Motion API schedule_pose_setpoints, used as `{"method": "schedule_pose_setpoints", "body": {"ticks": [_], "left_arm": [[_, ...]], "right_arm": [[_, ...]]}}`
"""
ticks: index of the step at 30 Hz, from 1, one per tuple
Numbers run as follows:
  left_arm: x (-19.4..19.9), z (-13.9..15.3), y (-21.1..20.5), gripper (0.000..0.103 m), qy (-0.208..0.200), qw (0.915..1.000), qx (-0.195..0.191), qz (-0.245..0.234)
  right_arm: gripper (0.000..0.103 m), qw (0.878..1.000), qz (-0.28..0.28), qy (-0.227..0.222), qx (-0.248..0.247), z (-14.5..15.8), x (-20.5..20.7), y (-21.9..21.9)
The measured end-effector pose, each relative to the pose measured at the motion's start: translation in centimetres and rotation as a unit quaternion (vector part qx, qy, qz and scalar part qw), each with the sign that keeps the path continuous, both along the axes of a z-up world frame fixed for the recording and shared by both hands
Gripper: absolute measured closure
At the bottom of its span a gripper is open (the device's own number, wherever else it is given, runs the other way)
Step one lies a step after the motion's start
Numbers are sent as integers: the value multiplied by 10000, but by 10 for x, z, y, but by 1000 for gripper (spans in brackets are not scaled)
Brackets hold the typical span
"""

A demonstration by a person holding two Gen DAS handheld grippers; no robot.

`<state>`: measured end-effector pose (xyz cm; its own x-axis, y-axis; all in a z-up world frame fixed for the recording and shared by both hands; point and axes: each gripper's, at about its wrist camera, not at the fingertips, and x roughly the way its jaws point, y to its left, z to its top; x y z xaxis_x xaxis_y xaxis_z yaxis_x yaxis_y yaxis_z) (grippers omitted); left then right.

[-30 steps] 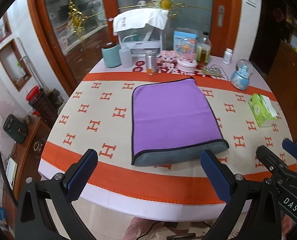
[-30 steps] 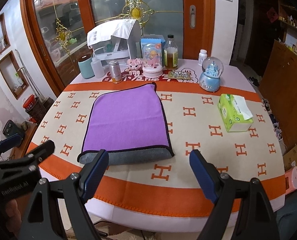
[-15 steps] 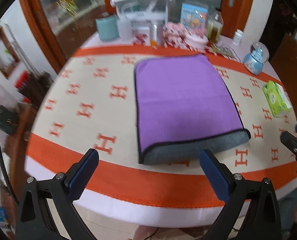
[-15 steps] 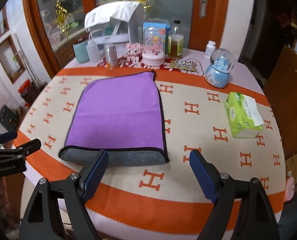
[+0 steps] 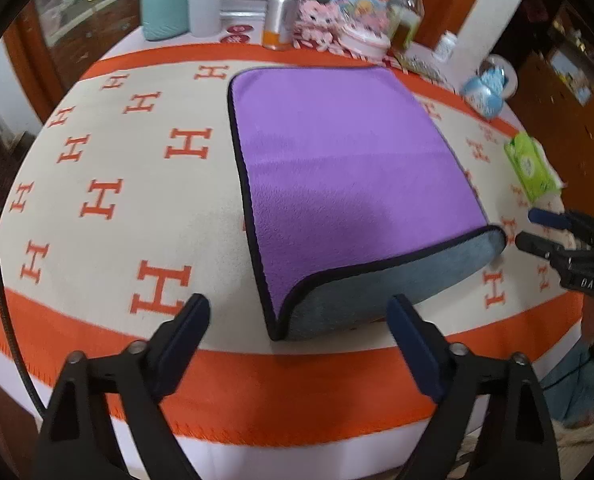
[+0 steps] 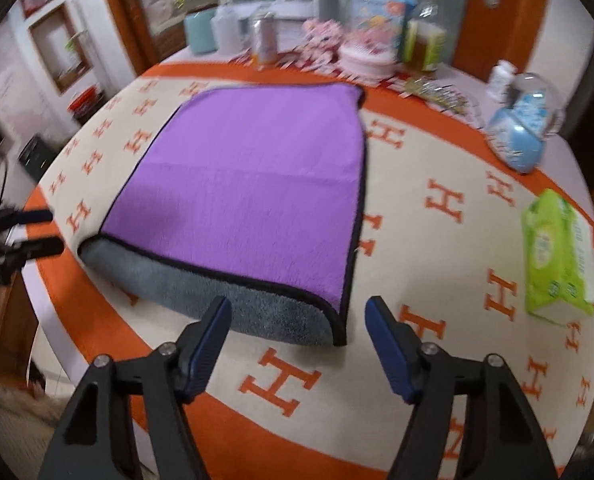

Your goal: Fold towel

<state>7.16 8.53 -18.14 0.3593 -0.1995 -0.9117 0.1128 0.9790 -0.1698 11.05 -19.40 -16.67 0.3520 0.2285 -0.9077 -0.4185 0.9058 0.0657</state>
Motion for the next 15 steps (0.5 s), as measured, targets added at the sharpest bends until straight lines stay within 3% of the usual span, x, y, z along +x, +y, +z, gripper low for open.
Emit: {"method": "schedule_pose_setpoints", "body": {"ticks": [2, 7, 15], "left_arm": [[7, -10, 1, 32, 167, 9997, -78, -168], [23, -29, 1, 50, 395, 9976, -208, -531], [29, -30, -8, 51, 371, 9907, -435, -1232]], "right_arm": [[38, 9998, 152, 113, 43, -9, 4, 0], [48, 9986, 352, 371, 100, -27, 16, -7], [61, 9953, 678, 575, 383, -33, 30, -15]]}}
